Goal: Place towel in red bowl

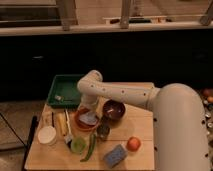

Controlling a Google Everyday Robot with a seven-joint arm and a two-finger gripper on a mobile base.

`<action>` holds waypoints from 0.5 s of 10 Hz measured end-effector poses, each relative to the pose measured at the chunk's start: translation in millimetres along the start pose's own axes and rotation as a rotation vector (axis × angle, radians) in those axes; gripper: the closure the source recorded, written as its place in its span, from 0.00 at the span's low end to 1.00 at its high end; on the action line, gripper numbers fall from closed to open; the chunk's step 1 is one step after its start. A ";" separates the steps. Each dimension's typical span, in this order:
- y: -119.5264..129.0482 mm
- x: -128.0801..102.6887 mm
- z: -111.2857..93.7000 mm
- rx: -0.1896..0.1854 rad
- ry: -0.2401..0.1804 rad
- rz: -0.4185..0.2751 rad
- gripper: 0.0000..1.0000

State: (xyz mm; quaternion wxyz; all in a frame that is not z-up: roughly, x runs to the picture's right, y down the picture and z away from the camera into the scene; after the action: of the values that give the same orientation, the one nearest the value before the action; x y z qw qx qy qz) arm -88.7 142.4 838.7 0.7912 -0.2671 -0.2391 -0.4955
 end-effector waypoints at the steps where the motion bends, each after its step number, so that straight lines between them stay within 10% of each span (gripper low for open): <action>1: -1.3 0.2 -2.1 -0.002 0.003 -0.004 0.20; 5: -9.7 1.1 -15.9 0.005 0.006 -0.029 0.20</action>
State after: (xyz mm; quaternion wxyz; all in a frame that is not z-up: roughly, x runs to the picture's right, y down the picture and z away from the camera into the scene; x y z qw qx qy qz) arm -95.3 127.7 829.4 0.7855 -0.2601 -0.2418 -0.5069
